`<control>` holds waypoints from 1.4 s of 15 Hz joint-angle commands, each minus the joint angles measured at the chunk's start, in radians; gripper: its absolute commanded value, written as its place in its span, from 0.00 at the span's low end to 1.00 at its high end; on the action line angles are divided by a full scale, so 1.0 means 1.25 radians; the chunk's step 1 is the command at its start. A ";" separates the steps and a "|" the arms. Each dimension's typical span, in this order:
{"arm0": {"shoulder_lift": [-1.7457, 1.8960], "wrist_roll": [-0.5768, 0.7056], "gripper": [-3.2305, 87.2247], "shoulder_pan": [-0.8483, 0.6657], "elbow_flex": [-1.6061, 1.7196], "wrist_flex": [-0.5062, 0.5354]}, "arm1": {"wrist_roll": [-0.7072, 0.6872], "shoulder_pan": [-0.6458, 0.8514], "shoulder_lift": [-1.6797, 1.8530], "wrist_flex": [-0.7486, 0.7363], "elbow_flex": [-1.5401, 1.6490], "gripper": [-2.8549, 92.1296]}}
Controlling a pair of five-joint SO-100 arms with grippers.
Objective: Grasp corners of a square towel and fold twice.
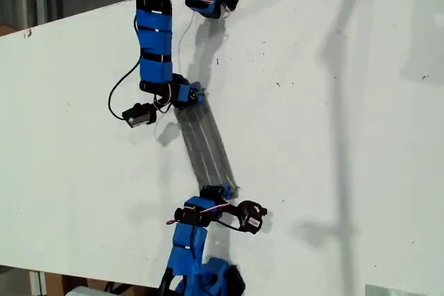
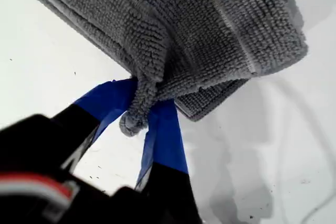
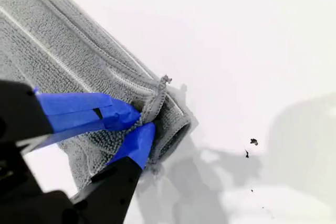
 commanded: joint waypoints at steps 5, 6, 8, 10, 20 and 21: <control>0.086 0.002 0.33 0.038 -0.101 0.175 | 0.060 -0.067 0.199 0.141 -0.013 0.46; 0.107 0.007 0.33 0.039 -0.128 0.216 | 0.059 -0.052 0.232 0.162 -0.013 0.47; 0.145 0.049 0.32 0.018 -0.196 0.340 | 0.026 0.002 0.264 0.167 0.005 0.47; 0.237 0.092 0.32 -0.034 -0.166 0.401 | -0.031 0.077 0.218 0.096 0.059 0.46; 1.111 -0.172 0.32 0.082 0.470 0.373 | -0.131 0.231 -0.158 -0.037 -0.020 0.03; 1.117 -0.182 0.32 0.086 0.492 0.357 | -0.102 0.242 -0.115 -0.059 0.054 0.03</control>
